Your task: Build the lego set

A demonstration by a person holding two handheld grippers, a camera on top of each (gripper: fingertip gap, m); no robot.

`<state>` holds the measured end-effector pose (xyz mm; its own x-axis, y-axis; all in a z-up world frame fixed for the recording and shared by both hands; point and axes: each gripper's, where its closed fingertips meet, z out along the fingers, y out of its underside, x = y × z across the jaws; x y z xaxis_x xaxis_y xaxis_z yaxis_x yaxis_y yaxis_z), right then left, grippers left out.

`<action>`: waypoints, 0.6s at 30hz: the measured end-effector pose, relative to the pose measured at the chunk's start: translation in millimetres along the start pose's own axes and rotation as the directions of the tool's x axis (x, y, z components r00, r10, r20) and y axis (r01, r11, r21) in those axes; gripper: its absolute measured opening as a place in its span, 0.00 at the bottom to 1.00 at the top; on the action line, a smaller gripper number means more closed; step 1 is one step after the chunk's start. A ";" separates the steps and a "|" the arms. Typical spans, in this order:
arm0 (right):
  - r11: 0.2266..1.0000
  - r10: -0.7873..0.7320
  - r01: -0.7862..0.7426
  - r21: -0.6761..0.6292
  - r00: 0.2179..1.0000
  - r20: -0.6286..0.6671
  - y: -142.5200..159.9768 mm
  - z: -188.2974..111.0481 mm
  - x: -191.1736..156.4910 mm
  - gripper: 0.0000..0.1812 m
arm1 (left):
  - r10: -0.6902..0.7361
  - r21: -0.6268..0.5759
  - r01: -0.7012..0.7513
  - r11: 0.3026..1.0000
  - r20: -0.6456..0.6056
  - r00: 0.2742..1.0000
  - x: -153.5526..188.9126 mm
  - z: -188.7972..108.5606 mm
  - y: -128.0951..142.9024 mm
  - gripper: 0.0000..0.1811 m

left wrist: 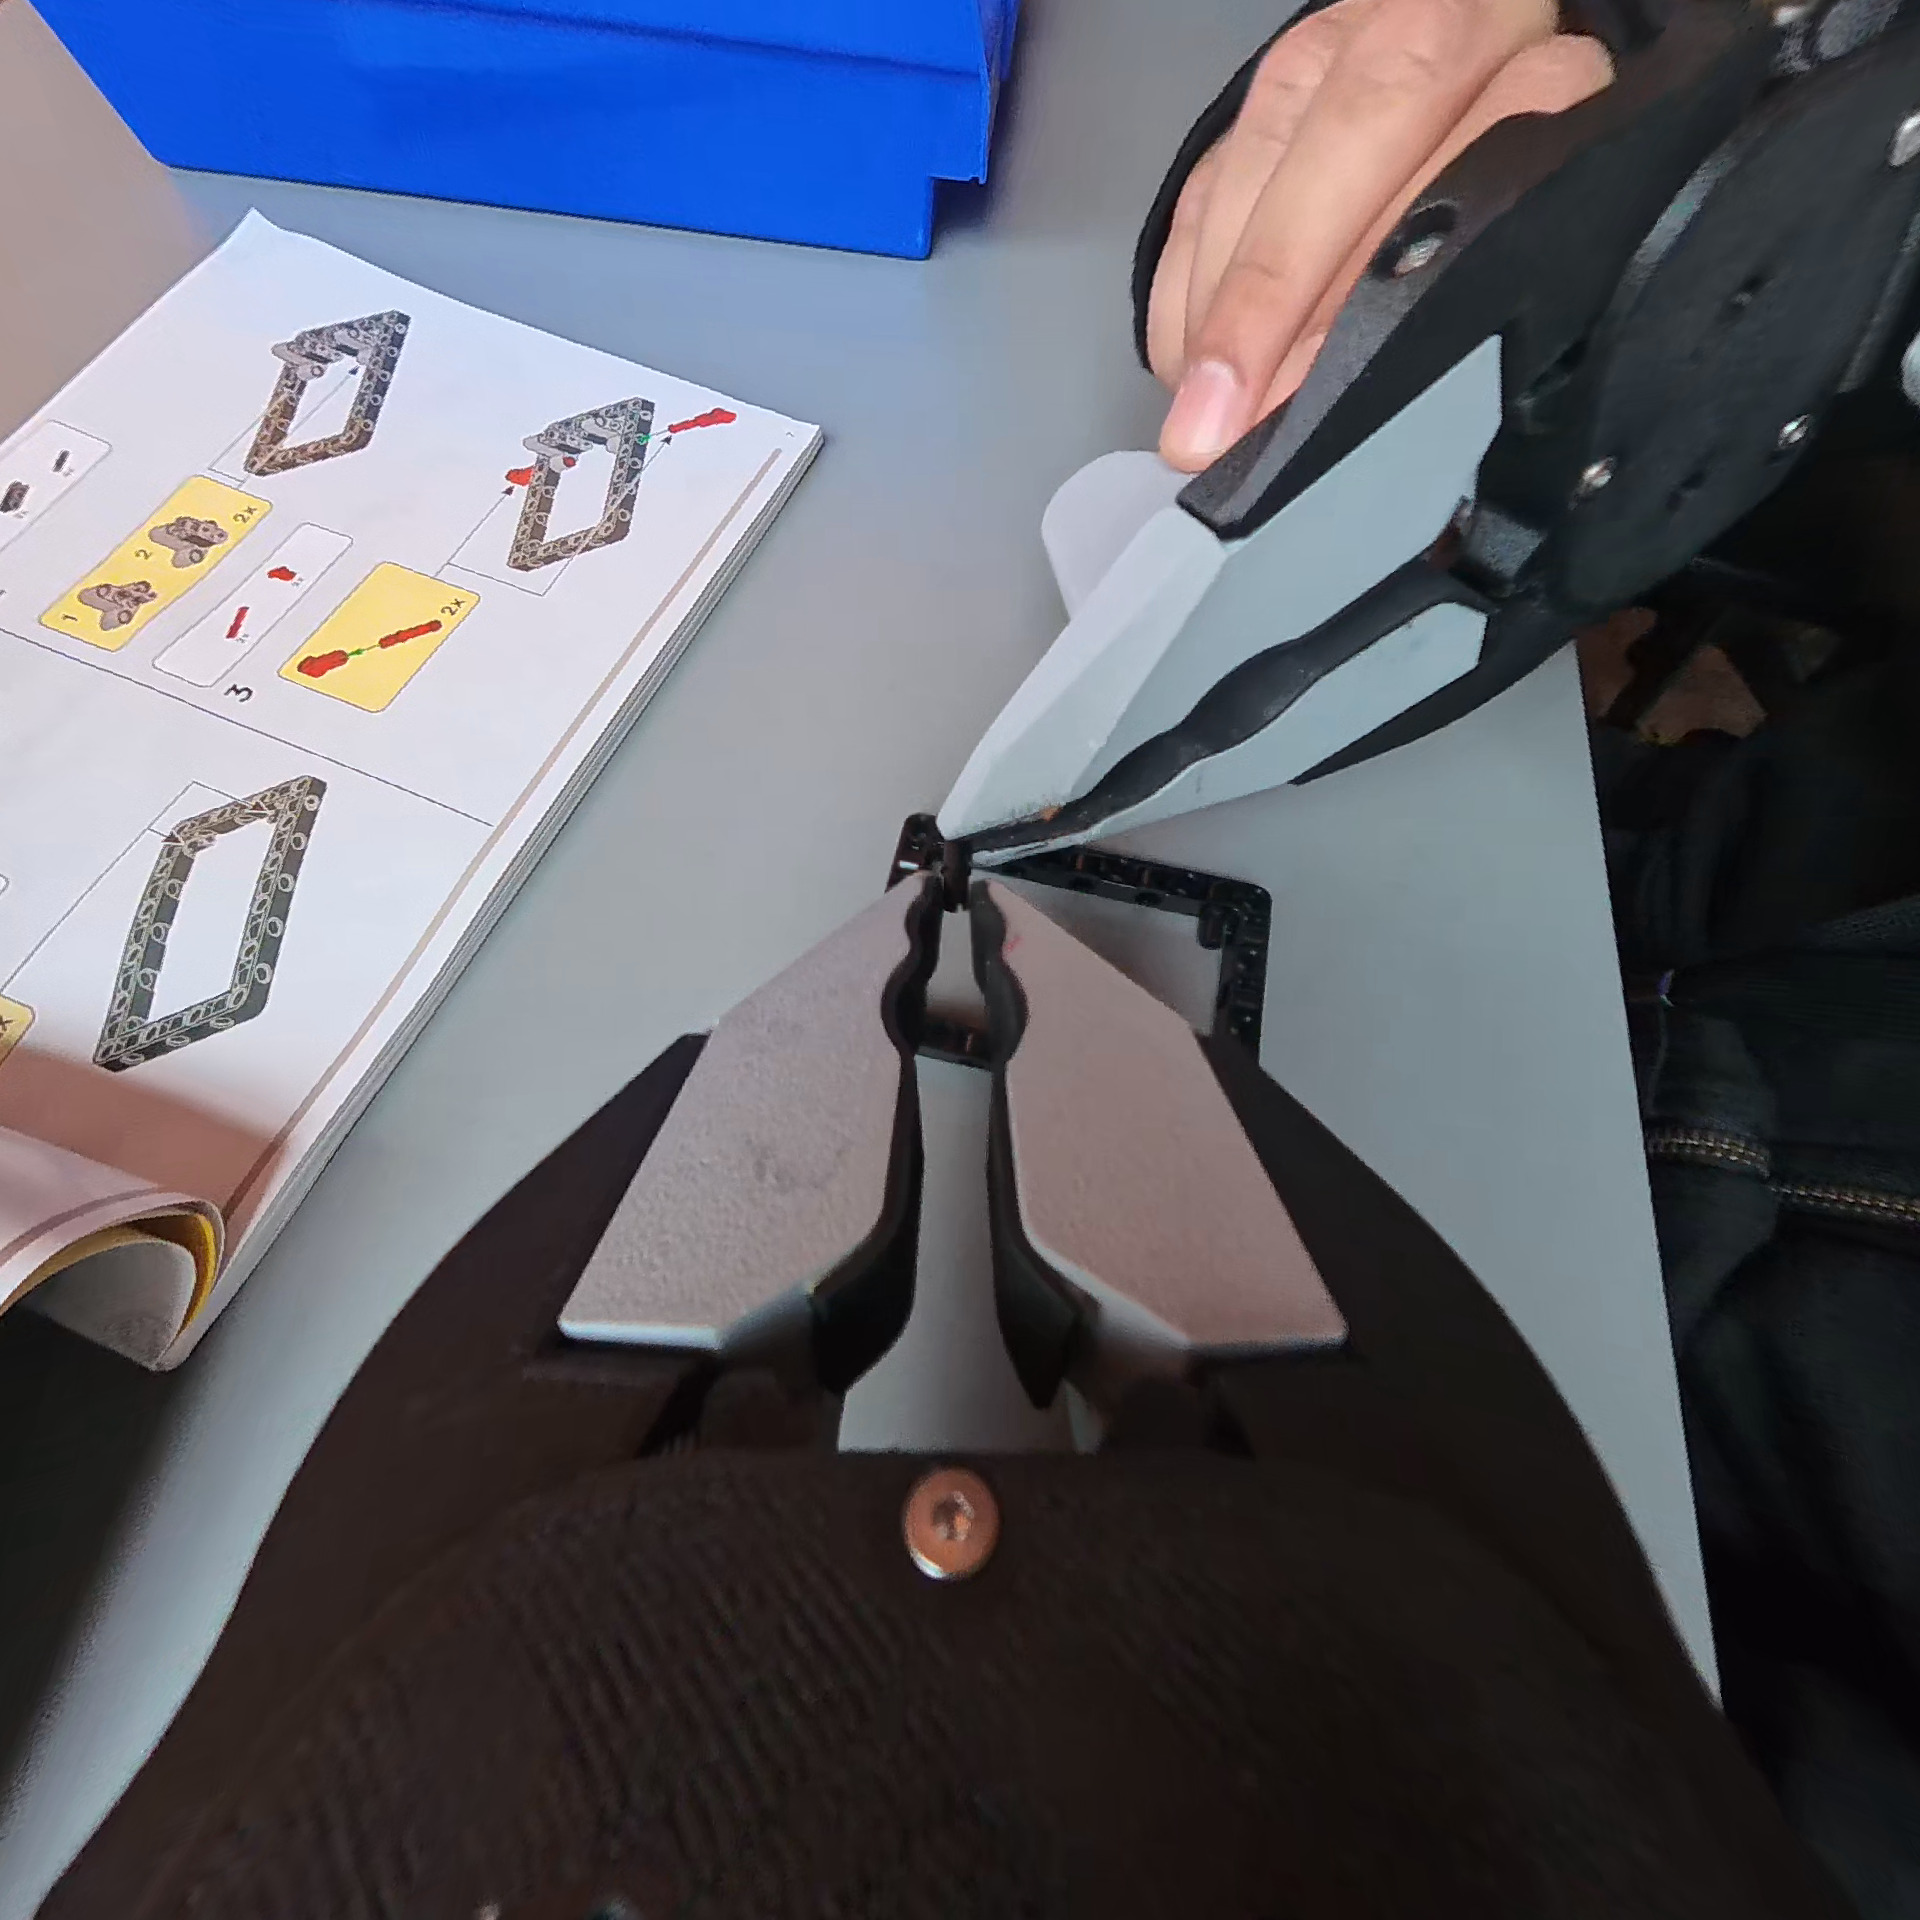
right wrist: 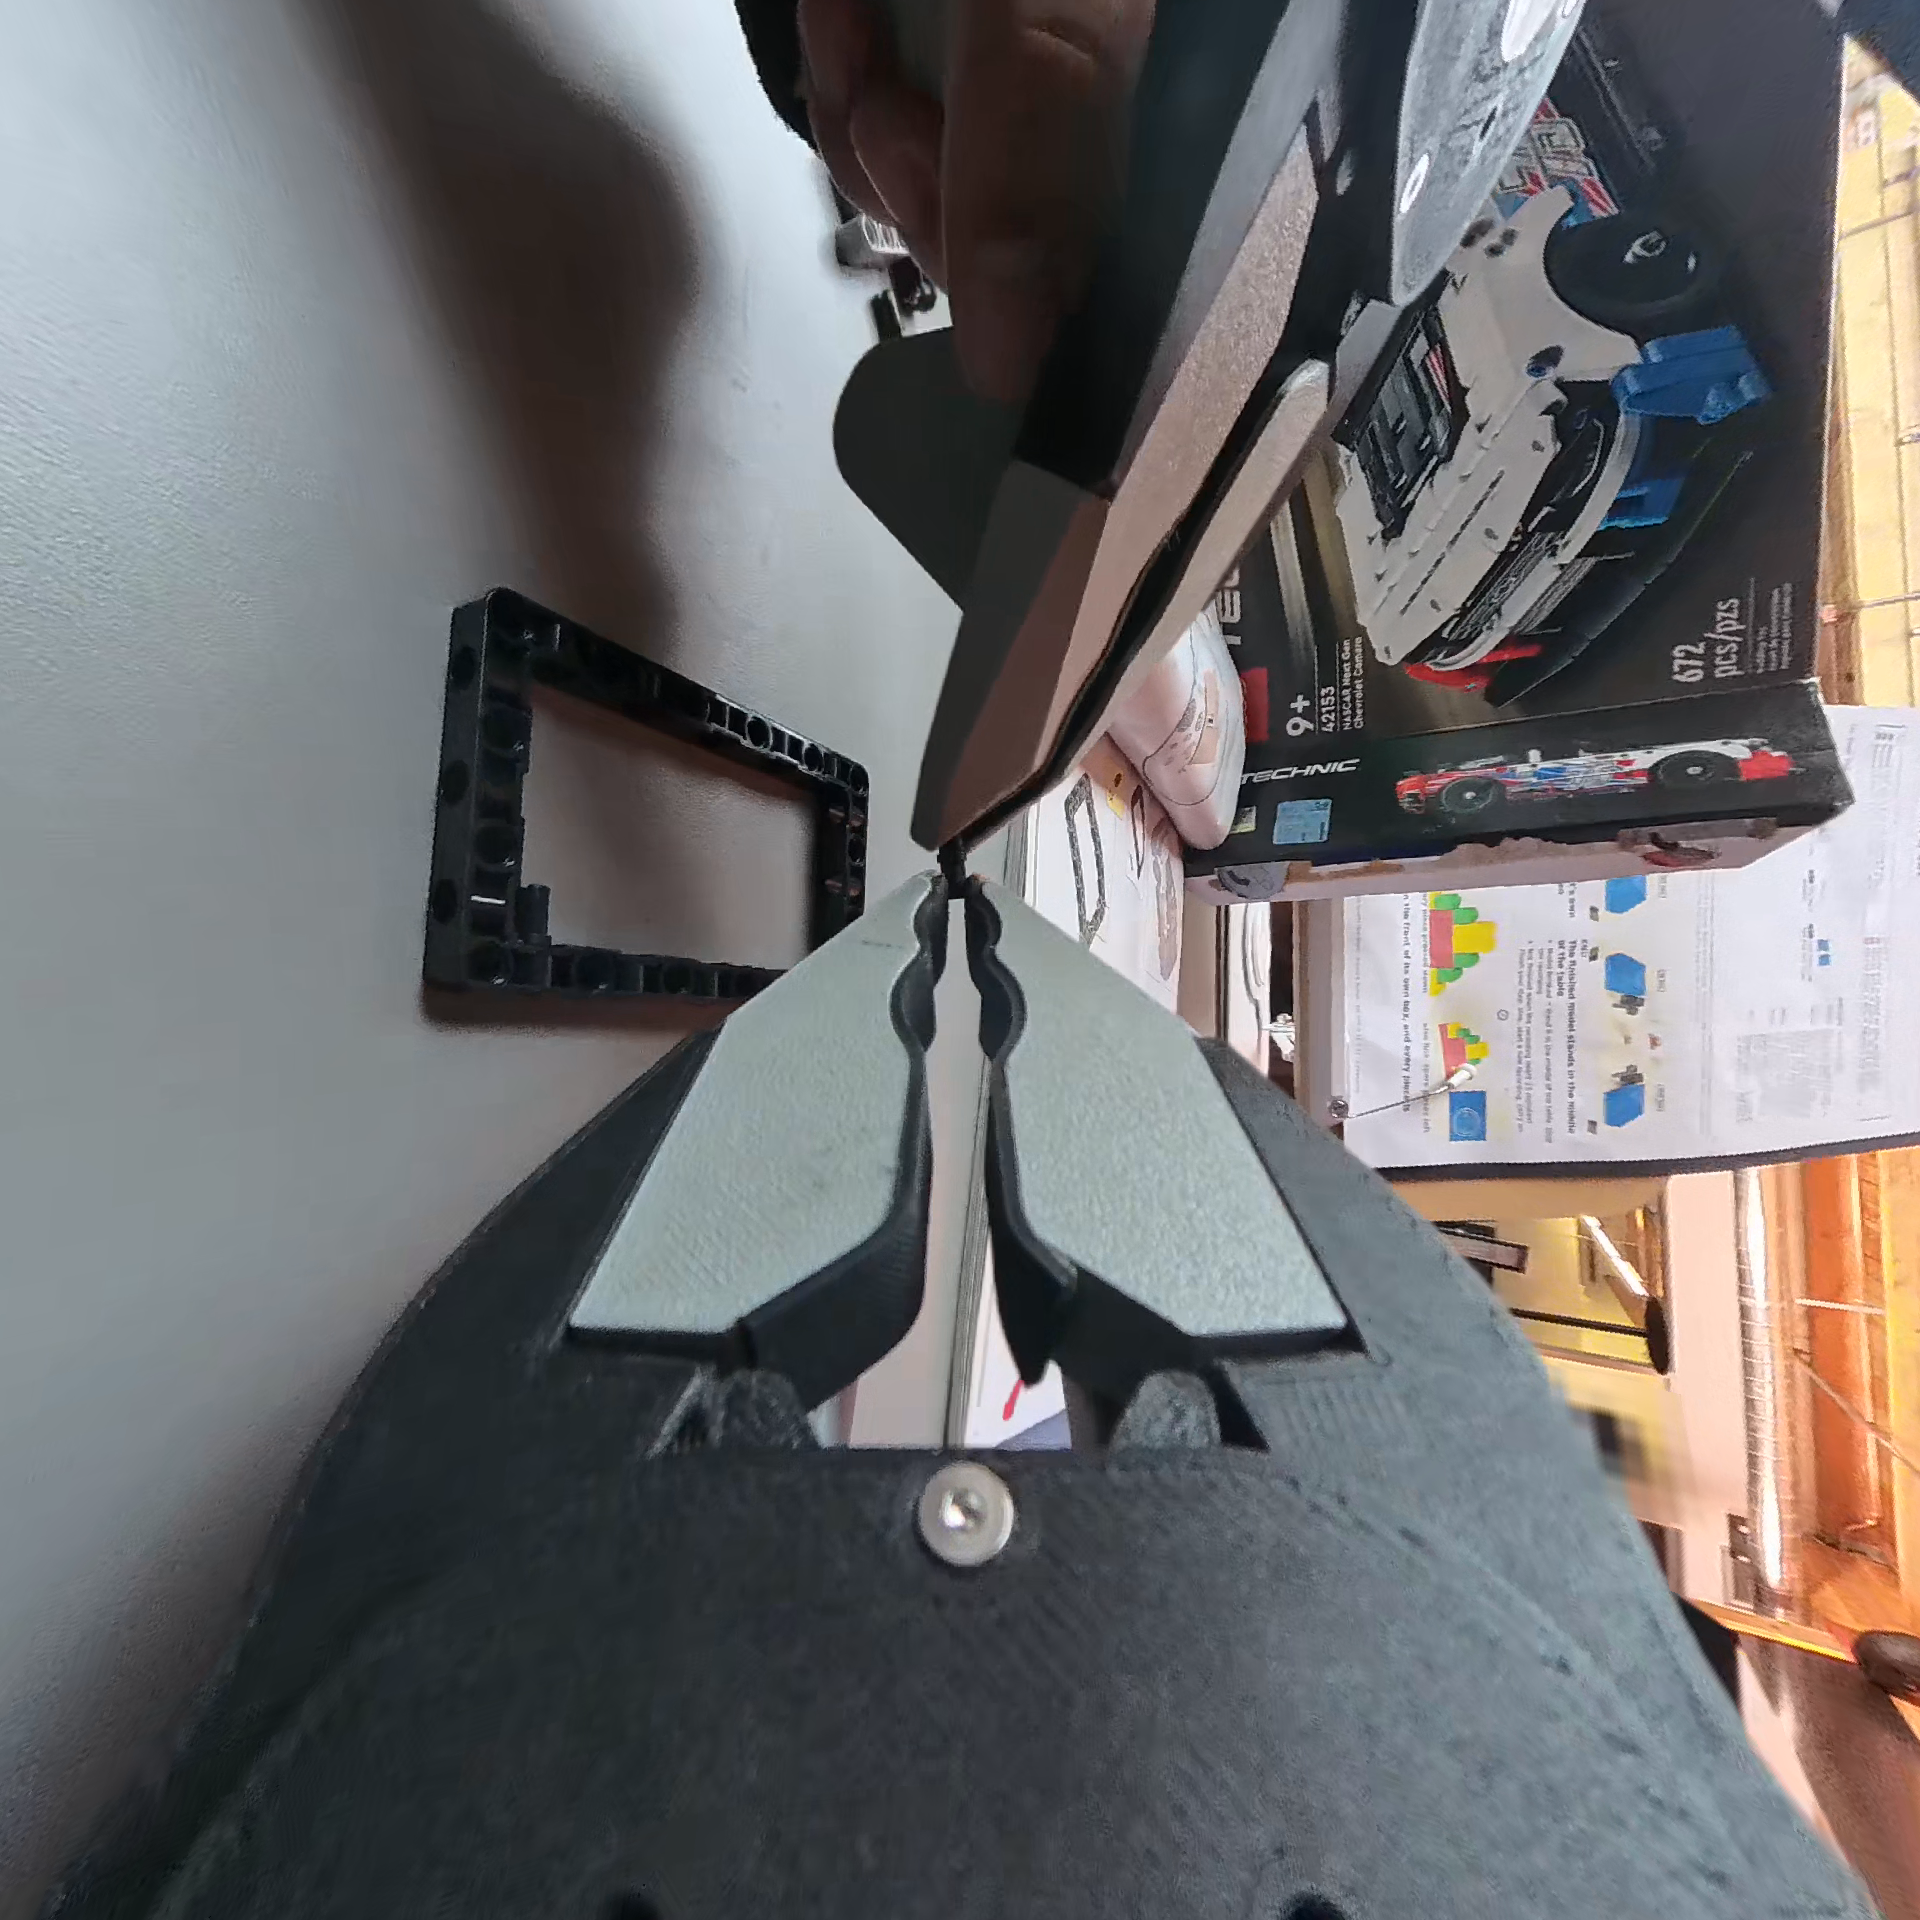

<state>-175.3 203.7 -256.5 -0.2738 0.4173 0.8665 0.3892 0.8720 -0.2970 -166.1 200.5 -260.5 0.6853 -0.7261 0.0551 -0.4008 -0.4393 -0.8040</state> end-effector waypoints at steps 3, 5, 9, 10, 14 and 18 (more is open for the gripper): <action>0.999 -0.040 0.040 -0.022 0.999 -0.022 1.1 1.4 0.1 0.00 | 0.006 -0.015 -0.006 1.000 0.019 1.000 -2.3 1.6 1.8 0.01; 0.998 -0.066 0.065 -0.026 0.997 -0.039 0.1 1.3 0.4 0.00 | 0.000 -0.014 0.000 1.000 0.017 1.000 -2.5 1.7 2.6 0.01; 0.996 -0.084 0.083 -0.024 0.995 -0.047 -1.3 1.5 -0.4 0.00 | 0.018 -0.028 -0.017 0.999 0.016 1.000 -1.1 0.4 3.9 0.01; 0.997 -0.078 0.078 -0.016 0.996 -0.047 -2.3 1.3 -0.3 0.00 | 0.040 -0.033 -0.039 0.999 0.024 0.999 -1.4 -0.5 4.3 0.01; 0.998 0.043 -0.043 0.036 0.999 -0.004 -4.3 0.3 1.3 0.00 | 0.090 -0.043 -0.087 0.995 0.058 0.994 -2.6 -2.7 3.5 0.01; 0.919 0.331 -0.370 0.135 0.911 0.245 -8.5 -6.4 -4.3 0.08 | 0.176 -0.069 -0.169 0.983 0.113 0.978 -3.6 -0.7 3.5 0.00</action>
<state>-171.8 192.8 -255.2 -0.3360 0.7314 0.5934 0.3407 0.6818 -0.6474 -170.4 201.3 -263.1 0.6681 -0.7278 -0.1546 -0.5520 -0.3456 -0.7588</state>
